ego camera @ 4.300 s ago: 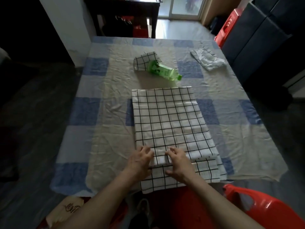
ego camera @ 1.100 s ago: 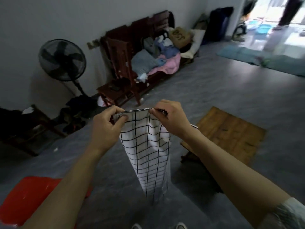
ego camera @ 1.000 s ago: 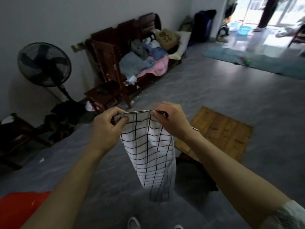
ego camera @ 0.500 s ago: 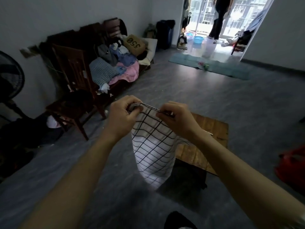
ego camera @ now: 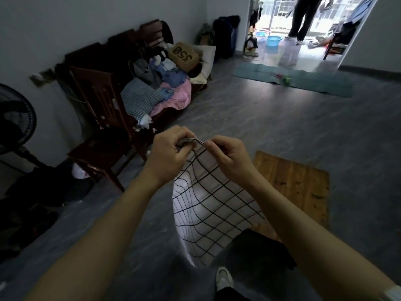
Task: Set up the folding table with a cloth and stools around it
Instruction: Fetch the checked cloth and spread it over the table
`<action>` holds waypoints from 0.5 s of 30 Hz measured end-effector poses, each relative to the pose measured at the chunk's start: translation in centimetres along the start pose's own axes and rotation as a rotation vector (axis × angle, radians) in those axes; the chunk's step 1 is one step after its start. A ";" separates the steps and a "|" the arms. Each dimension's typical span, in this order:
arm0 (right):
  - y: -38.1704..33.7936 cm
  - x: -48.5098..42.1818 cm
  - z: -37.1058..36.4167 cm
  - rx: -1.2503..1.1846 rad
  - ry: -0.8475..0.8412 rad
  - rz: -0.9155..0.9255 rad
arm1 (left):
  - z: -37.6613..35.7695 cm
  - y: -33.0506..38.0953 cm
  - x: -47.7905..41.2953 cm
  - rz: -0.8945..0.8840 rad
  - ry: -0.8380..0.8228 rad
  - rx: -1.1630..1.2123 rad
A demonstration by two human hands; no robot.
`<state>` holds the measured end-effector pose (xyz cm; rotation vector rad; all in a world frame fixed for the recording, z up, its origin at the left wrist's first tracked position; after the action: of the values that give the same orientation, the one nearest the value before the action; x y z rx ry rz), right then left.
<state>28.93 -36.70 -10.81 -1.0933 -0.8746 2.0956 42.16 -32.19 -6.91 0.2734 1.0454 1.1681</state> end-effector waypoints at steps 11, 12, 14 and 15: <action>7.2 -11.8 -0.9 -0.145 -0.274 -0.102 | -0.4 -7.9 -10.5 0.055 -0.004 0.042; 7.9 -12.8 -1.1 -0.149 -0.300 -0.123 | -0.4 -8.8 -11.4 0.053 -0.007 0.050; 9.2 -15.0 -1.7 -0.142 -0.343 -0.144 | -0.5 -11.0 -13.2 0.043 -0.024 0.069; 9.8 -16.2 -1.9 -0.137 -0.357 -0.151 | -0.6 -12.2 -14.2 0.039 -0.039 0.082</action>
<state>36.14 -54.23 -11.92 -0.7000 -1.2450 2.1617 49.13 -49.55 -7.85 0.3813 1.0588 1.1520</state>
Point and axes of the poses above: each hand's wrist, its own x-axis away from the middle knuckle, its own z-axis out of the back of the hand, y = z × x, the point moved 9 cm from there along -x, towards the middle knuckle, and after that the axes turned 8 degrees about x, right-handed, at the moved point
